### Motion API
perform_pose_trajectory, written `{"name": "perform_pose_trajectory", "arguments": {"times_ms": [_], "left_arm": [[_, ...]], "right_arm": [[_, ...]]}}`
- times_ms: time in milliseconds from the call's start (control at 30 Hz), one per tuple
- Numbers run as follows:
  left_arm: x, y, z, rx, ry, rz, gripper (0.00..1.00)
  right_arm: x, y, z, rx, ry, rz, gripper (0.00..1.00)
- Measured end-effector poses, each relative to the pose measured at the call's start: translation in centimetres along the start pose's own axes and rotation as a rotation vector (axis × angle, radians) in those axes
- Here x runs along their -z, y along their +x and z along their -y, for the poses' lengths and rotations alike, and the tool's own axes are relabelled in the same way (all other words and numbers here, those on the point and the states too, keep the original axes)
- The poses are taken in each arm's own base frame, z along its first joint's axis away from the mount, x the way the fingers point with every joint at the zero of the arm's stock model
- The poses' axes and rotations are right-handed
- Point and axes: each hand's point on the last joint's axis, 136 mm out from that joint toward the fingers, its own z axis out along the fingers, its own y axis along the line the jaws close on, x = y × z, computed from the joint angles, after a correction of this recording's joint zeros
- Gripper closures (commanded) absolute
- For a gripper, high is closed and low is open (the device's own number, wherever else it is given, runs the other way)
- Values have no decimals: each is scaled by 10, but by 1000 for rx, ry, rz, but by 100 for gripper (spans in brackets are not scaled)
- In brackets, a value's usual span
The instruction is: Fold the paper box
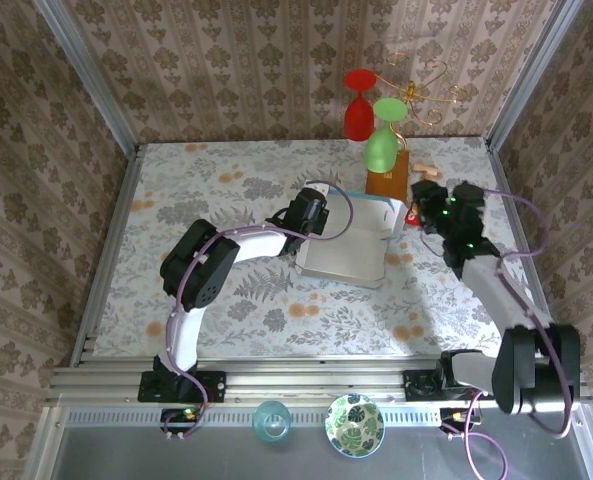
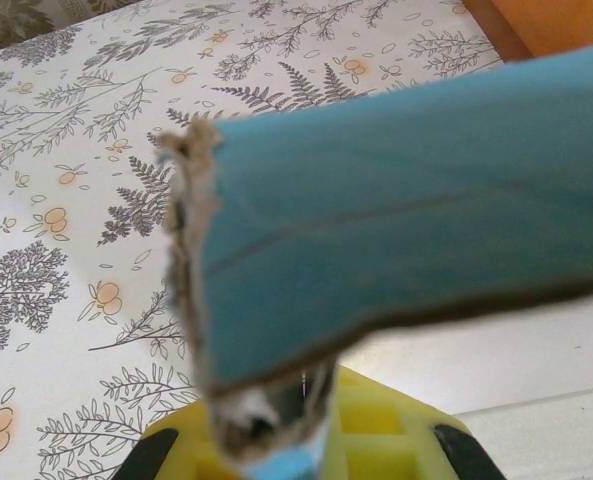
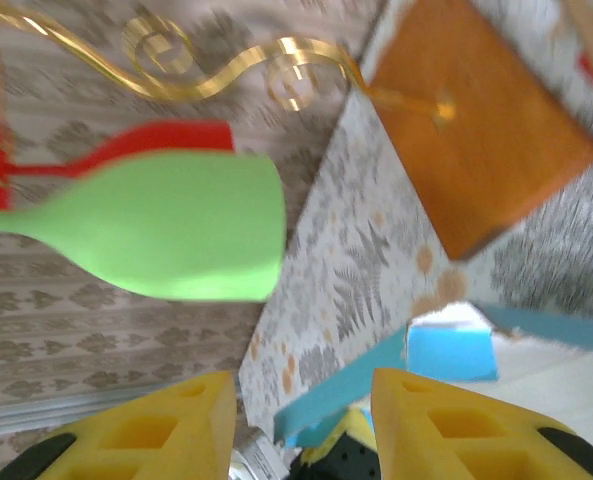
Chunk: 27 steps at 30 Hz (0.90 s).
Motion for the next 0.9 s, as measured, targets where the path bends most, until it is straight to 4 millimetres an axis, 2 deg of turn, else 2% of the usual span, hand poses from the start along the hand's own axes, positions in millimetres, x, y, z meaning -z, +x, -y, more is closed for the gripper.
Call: {"name": "perform_pose_trajectory", "arguments": {"times_ms": [67, 100, 167, 333, 433, 567, 700, 900], "left_arm": [[0, 1, 1, 0, 6, 1, 100], [0, 1, 1, 1, 9, 2, 100], [-1, 1, 0, 6, 14, 5, 100], [-3, 1, -2, 16, 36, 12, 100], [-4, 1, -4, 20, 43, 13, 100], [-4, 0, -5, 20, 52, 14, 100], [-5, 0, -7, 22, 60, 14, 100], [-7, -1, -11, 26, 90, 10, 100]], "right_arm": [[11, -18, 5, 53, 4, 34, 66], [12, -26, 13, 82, 24, 43, 67], [5, -29, 36, 144, 95, 16, 69], [-23, -2, 100, 246, 265, -174, 69], [-40, 11, 121, 298, 315, -272, 69], [-58, 27, 125, 381, 315, -364, 68], [-68, 38, 117, 462, 278, -420, 67], [-70, 47, 115, 560, 238, -472, 67]]}}
